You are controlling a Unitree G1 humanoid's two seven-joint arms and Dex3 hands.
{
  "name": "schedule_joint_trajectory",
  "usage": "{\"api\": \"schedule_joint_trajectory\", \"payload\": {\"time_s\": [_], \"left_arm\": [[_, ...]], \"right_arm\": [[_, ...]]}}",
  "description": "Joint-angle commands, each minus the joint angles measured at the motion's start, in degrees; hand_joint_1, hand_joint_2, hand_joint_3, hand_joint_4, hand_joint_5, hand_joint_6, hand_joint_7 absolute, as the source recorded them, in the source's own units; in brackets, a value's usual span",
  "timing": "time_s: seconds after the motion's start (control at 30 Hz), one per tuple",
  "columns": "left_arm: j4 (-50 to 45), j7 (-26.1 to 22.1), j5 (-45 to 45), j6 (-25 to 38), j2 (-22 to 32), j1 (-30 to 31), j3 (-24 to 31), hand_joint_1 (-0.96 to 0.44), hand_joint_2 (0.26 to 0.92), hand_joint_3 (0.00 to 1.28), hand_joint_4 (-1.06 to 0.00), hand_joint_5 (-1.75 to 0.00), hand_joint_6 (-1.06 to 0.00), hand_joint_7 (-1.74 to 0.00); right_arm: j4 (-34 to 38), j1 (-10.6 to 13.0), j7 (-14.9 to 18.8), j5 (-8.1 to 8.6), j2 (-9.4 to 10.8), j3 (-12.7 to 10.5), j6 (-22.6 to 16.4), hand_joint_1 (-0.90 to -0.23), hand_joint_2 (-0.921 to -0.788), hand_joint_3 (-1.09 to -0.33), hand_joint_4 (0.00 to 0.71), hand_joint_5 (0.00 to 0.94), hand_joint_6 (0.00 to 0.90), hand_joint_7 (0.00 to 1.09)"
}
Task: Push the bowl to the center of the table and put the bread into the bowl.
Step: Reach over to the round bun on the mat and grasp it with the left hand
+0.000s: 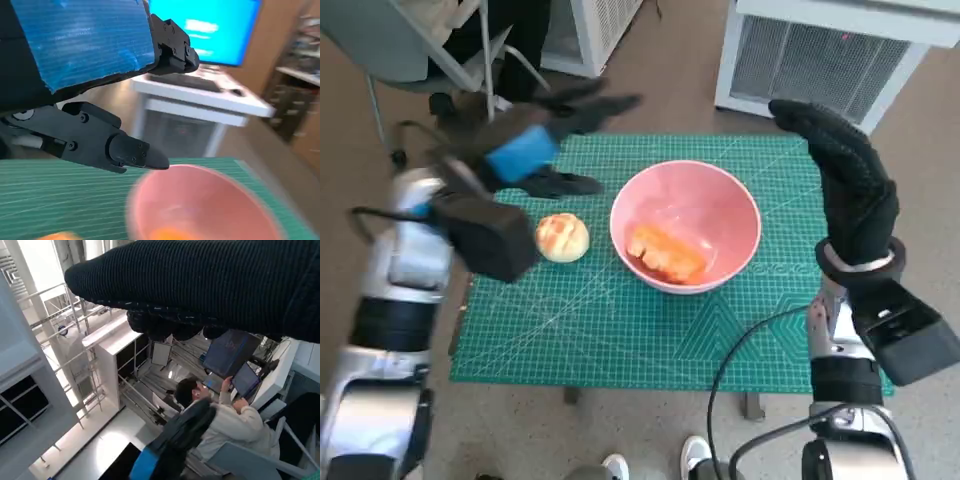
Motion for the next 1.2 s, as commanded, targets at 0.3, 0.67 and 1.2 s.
{"api": "schedule_joint_trajectory", "payload": {"time_s": [0.3,0.67,1.2], "left_arm": [[4.4,-3.2,-0.1,1.8,4.9,3.3,-0.1,-0.34,0.921,0.03,-0.27,0.00,-0.39,-0.04],[8.0,-4.7,1.6,5.5,4.1,3.4,-2.6,-0.34,0.918,0.01,-0.26,0.00,-0.38,-0.02],[20.0,-3.2,7.8,7.7,-0.8,-0.2,-9.9,-0.31,0.908,0.00,-0.27,-0.01,-0.39,-0.01]], "right_arm": [[2.2,-0.4,0.7,0.83,0.7,0.3,0.3,-0.554,-0.921,-0.750,0.278,0.001,0.279,0.13],[4.0,-1.7,2.5,1.88,0.6,0.4,0.0,-0.544,-0.921,-0.748,0.285,0.004,0.278,0.14],[3.5,-1.9,4.2,3.07,0.2,0.1,0.0,-0.543,-0.921,-0.749,0.286,0.002,0.273,0.14]]}}
